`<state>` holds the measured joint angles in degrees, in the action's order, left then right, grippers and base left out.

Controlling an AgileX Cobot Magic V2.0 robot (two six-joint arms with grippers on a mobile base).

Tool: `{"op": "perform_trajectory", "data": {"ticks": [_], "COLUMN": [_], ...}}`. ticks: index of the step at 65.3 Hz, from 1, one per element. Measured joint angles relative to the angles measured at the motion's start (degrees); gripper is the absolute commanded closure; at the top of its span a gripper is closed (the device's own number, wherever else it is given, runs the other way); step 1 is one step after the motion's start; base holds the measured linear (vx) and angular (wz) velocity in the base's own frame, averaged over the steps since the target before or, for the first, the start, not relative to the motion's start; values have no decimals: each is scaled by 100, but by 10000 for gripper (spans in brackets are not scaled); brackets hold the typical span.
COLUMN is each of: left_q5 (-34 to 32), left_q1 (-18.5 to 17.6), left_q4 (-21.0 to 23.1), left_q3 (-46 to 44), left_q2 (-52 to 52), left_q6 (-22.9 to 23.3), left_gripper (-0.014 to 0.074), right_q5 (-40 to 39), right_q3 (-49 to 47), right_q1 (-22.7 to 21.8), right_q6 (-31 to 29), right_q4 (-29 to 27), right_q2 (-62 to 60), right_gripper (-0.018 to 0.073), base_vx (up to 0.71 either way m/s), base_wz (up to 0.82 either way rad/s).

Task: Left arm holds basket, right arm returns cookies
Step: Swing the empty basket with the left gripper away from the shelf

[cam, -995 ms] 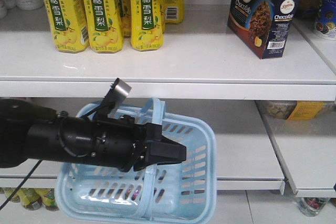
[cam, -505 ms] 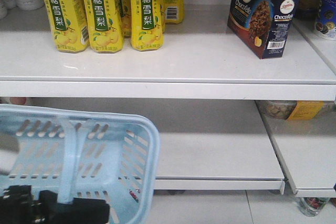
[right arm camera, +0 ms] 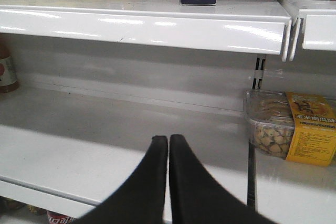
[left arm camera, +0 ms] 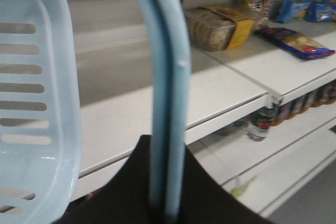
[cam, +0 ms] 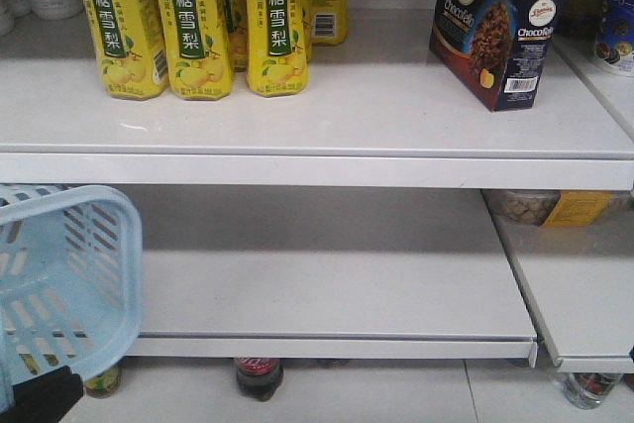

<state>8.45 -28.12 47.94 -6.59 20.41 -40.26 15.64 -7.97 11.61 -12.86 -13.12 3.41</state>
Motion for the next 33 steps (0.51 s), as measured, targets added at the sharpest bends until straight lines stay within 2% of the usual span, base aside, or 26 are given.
{"op": "perform_trajectory", "data": {"ticks": [6,18,24,33], "left_q5": [-304,-610,-520,-442], "left_q1": [253,886,1248,1621], "left_q4": [-717,-2664,-3438,-4278], "left_q3": [346,815,821,821], "left_q2": [-294,-832,-1033,-1273], "left_q6": [523,2279,3185,4087], "left_gripper": [603,603,603,603], "right_q5": [0,0,0,0], "right_q3": [0,0,0,0], "right_q1": [0,0,0,0], "right_q6": [0,0,0,0], "right_q4": [0,0,0,0], "right_q2": [0,0,0,0], "right_gripper": [567,567,567,567], "base_vx": [0,0,0,0], "base_wz": [0,0,0,0]}}
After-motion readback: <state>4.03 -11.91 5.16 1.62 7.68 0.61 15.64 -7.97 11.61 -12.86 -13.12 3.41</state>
